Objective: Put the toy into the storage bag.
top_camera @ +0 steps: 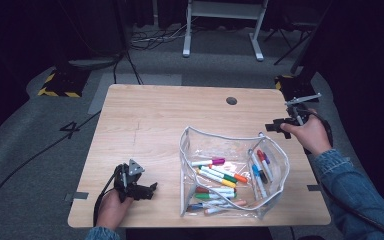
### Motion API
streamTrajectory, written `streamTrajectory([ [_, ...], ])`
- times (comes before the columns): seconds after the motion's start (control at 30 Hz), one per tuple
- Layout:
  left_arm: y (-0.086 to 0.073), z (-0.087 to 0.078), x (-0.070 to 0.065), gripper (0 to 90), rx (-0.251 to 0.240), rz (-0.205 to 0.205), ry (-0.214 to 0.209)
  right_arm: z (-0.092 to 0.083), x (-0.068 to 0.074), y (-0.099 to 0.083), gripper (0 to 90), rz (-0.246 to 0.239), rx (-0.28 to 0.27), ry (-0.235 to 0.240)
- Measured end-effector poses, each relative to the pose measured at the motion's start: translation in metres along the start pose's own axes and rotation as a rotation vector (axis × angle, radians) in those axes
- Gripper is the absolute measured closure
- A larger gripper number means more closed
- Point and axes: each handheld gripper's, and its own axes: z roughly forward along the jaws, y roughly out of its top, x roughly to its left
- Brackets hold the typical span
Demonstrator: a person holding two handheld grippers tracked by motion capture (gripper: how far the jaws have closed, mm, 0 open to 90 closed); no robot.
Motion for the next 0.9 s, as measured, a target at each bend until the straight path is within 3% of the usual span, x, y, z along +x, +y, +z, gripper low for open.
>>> streamTrajectory([
  [0.2, 0.000, 0.000, 0.000, 0.0, 0.000, 0.000, -0.001, 0.028, -0.010, -0.019, 51.4, 0.029, 0.052, 0.007],
  [0.53, 0.000, 0.000, 0.000, 0.0, -0.002, 0.004, 0.002, 0.074, -0.013, -0.052, 56.6, 0.040, 0.155, -0.006],
  [0.77, 0.000, 0.000, 0.000, 0.0, 0.001, -0.001, -0.001, 0.087, -0.022, -0.062, 63.9, 0.092, 0.170, -0.056],
  [0.9, 0.000, 0.000, 0.000, 0.0, -0.001, 0.002, 0.001, 0.087, -0.025, -0.062, 73.9, 0.119, 0.167, -0.087],
])
